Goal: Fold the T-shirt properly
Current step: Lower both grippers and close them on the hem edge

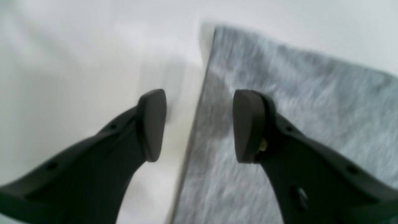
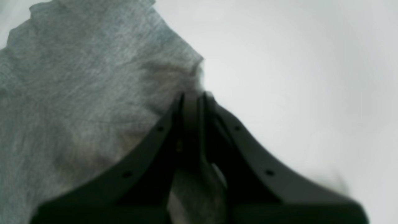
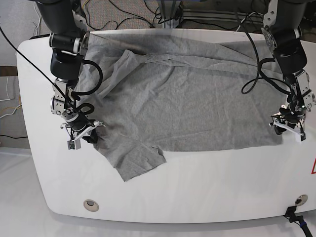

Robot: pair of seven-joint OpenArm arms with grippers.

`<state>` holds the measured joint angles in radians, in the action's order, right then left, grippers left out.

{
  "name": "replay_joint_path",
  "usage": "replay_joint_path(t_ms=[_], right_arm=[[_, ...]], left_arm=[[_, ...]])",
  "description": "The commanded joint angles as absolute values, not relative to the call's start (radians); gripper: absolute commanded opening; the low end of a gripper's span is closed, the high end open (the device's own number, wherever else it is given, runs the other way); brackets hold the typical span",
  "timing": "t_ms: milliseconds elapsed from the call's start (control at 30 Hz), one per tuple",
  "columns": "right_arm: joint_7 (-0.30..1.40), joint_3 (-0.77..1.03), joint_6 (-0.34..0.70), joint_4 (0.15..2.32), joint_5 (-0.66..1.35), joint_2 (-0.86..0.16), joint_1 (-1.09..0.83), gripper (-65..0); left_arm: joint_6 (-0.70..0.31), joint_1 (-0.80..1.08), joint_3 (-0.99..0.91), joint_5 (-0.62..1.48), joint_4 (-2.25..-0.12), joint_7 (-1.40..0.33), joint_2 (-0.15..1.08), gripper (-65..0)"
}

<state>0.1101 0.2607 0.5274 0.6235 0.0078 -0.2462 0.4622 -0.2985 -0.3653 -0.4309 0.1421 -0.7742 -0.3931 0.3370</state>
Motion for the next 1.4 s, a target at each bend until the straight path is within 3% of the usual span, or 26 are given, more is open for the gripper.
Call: replay_joint_path(t_ms=[0, 567, 733, 900, 1000, 1200, 1367], right_arm=[[0.177, 0.257, 0.527, 0.624, -0.022, -0.251, 0.463, -65.0], [0.177, 0.257, 0.559, 0.624, -0.022, -0.254, 0.463, -65.0], [0.177, 0.257, 0.559, 0.624, -0.022, -0.252, 0.461, -65.0], [0.177, 0.257, 0.559, 0.624, -0.022, -0.251, 0.461, -65.0], [0.176, 0.257, 0.561, 0.625, -0.022, -0.251, 0.447, -65.0], [0.174, 0.257, 0.561, 0.628, -0.022, -0.251, 0.444, -65.0], [0.188, 0.257, 0.561, 0.753, -0.021, -0.251, 0.415, -65.0]], left_arm=[[-0.302, -0.403, -0.432, 0.154, -0.762, -0.390, 0.355, -32.8], [-0.302, -0.394, -0.430, 0.153, -0.763, -0.397, 0.269, -33.0], [-0.302, -0.378, -0.430, 0.154, -0.785, -0.397, 0.257, -48.0], [-0.302, -0.378, -0.432, 0.156, -0.785, -0.394, 0.255, -54.7], [-0.302, -0.378, -0.432, 0.156, -0.785, -0.394, 0.255, -65.0], [-0.302, -0.378, -0.432, 0.156, -0.785, -0.394, 0.255, -65.0], [-0.302, -0.377, -0.432, 0.156, -0.806, -0.394, 0.255, -65.0]])
